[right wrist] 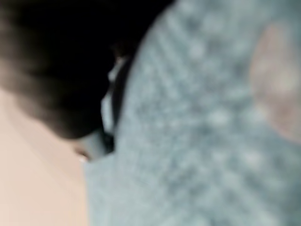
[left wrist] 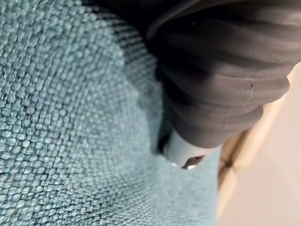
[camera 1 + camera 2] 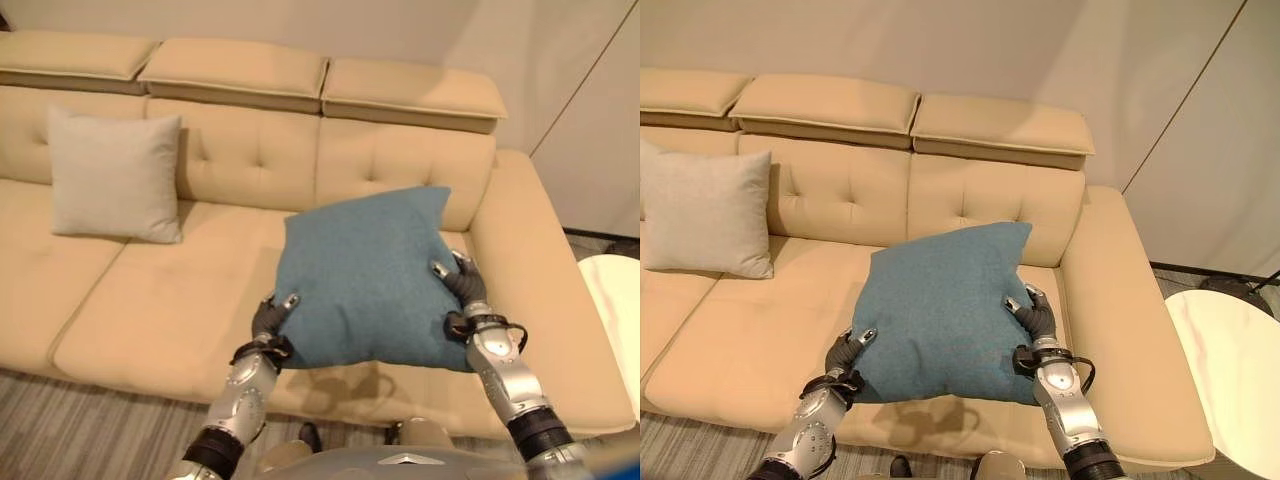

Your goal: Pick up all the scattered cushions and arrange them neatly on the sofa.

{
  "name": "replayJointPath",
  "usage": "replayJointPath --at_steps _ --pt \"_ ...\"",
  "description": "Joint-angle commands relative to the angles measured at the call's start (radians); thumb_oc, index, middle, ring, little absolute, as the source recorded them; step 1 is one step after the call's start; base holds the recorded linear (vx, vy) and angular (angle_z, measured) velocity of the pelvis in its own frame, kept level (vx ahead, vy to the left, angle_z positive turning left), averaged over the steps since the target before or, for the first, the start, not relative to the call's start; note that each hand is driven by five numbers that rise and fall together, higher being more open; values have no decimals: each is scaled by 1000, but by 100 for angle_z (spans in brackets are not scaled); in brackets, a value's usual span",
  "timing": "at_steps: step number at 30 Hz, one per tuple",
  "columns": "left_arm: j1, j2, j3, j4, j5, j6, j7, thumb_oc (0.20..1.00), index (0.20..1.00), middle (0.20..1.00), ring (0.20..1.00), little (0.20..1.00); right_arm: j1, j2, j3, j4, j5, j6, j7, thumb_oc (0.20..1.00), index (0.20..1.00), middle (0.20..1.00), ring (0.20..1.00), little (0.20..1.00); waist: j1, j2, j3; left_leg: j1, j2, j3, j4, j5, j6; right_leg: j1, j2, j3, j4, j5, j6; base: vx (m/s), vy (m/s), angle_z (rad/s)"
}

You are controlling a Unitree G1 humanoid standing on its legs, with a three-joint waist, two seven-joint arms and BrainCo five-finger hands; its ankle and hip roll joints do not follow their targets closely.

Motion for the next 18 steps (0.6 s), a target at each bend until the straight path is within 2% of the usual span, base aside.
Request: replayJointPath --at_steps 1,2,3,4,5,7,8,11,16,18 --pt "-137 -82 -77 -123 24 -67 -119 200 200 200 200 200 -108 5 8 -105 0 -101 23 200 200 200 200 200 18 -29 -54 -23 -1 -50 221 -83 -49 24 10 -17 -36 31 19 144 -119 10" --pt "-137 -82 -77 -120 23 -70 -115 200 200 200 200 200 -111 2 8 -107 4 -102 22 200 200 200 200 200 19 -27 -54 -31 8 -61 256 -71 -61 43 19 -16 -46 26 10 190 -73 17" --pt "-136 -83 -75 -127 21 -69 -104 200 200 200 200 200 -104 5 22 -107 16 -96 29 200 200 200 200 200 33 -25 -47 -54 9 -124 245 -51 -70 75 27 3 -62 13 7 142 -29 12" --pt "-135 -83 -75 -127 21 -69 -104 200 200 200 200 200 -104 5 22 -107 16 -96 29 200 200 200 200 200 33 -25 -46 -53 9 -124 244 -51 -69 76 27 3 -63 13 7 179 38 -8" --pt "-133 -78 -77 -138 26 -65 -107 200 200 200 200 200 -100 2 21 -104 20 -94 34 200 200 200 200 200 33 -27 -53 -68 35 -129 165 -44 -66 85 24 16 -82 15 19 122 67 -29" --pt "-140 -75 -79 -144 38 -65 -101 200 200 200 200 200 -94 1 19 -105 19 -95 31 200 200 200 200 200 35 -19 -57 -95 64 -144 84 21 -78 96 28 29 -93 13 28 159 114 -23" --pt "-140 -78 -74 -148 41 -66 -99 200 200 200 200 200 -82 -6 13 -112 11 -90 34 200 200 200 200 200 32 -8 -57 -93 72 -141 51 36 -80 100 26 35 -86 4 30 162 159 -8" --pt "-140 -63 -72 -162 66 -67 -101 200 200 200 200 200 -80 0 16 -107 -4 -82 39 200 200 200 200 200 31 8 -62 -45 46 -139 9 26 -66 108 8 56 -78 4 40 173 210 -23" --pt "-182 -35 -64 -185 114 -80 -80 200 200 200 200 200 -116 11 41 -100 -30 -80 42 200 200 200 200 200 41 7 -51 -24 12 -97 -24 9 -42 104 -29 72 -82 13 62 74 164 -23" --pt "-263 -30 -75 -182 142 -101 -45 200 200 200 200 200 -197 11 68 -85 -37 -87 27 200 200 200 200 200 47 10 -13 -56 0 -92 -19 6 -36 70 -48 69 -79 22 69 -130 87 8"
